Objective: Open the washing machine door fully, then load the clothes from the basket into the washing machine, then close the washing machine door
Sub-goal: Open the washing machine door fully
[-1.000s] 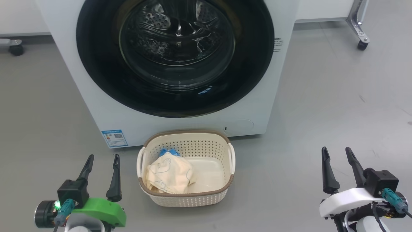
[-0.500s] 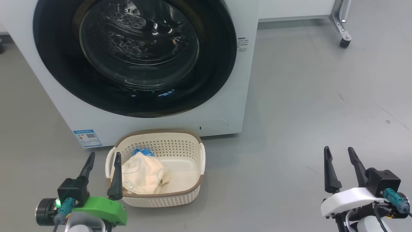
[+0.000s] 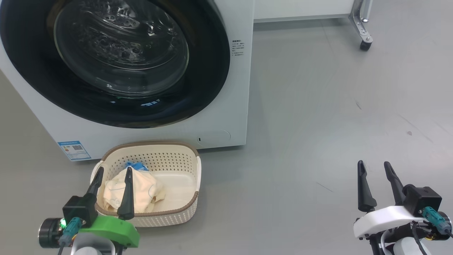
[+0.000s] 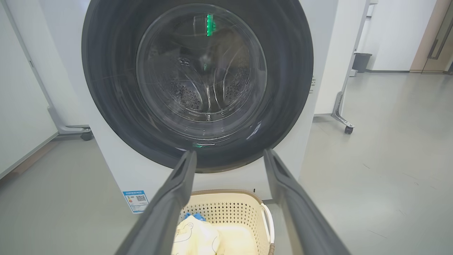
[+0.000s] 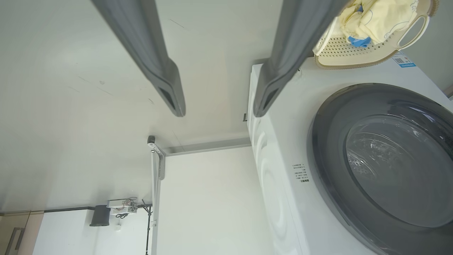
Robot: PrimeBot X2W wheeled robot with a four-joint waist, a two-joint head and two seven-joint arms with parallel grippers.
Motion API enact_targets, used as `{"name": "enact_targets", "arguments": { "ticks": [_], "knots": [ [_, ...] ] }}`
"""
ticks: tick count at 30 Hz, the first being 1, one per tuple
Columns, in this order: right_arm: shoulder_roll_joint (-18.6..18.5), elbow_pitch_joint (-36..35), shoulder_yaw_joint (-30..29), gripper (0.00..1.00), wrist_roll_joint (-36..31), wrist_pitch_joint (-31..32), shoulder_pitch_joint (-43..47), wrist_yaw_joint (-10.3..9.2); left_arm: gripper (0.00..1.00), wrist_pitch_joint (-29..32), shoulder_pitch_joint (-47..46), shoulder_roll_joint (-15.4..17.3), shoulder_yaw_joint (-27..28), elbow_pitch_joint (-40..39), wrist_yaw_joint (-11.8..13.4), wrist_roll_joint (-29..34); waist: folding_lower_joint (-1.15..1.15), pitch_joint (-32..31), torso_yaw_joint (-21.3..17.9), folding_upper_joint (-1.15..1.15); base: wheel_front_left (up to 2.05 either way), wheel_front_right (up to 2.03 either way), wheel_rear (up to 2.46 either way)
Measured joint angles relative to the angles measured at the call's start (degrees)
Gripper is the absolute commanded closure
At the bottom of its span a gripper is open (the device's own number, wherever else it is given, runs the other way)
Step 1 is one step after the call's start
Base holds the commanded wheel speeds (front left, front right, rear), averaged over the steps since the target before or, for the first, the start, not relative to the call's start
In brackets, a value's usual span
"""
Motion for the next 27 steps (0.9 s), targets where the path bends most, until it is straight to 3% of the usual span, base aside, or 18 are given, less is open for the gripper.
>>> {"name": "enact_targets", "arguments": {
  "ticks": [25,26,27],
  "knots": [
    [0.55,0.29,-0.65,0.00,-0.82,0.00,-0.02,0.67,0.00,0.00,-0.01,-0.71,0.64,0.33,-0.15,1.49,0.00,0.25,0.05,0.00,0.24,0.24,-0.48],
    [0.56,0.30,-0.68,0.04,-0.82,0.00,-0.02,0.68,0.00,0.00,-0.01,-0.73,0.66,0.34,-0.15,1.49,0.00,0.26,0.06,0.00,0.00,0.00,0.00],
    [0.57,0.46,-0.69,1.00,-0.82,0.00,-0.02,0.99,0.00,0.00,-0.01,-0.74,0.68,0.37,-0.15,1.51,0.00,0.29,0.08,0.00,0.00,0.00,0.00]
  ]
}}
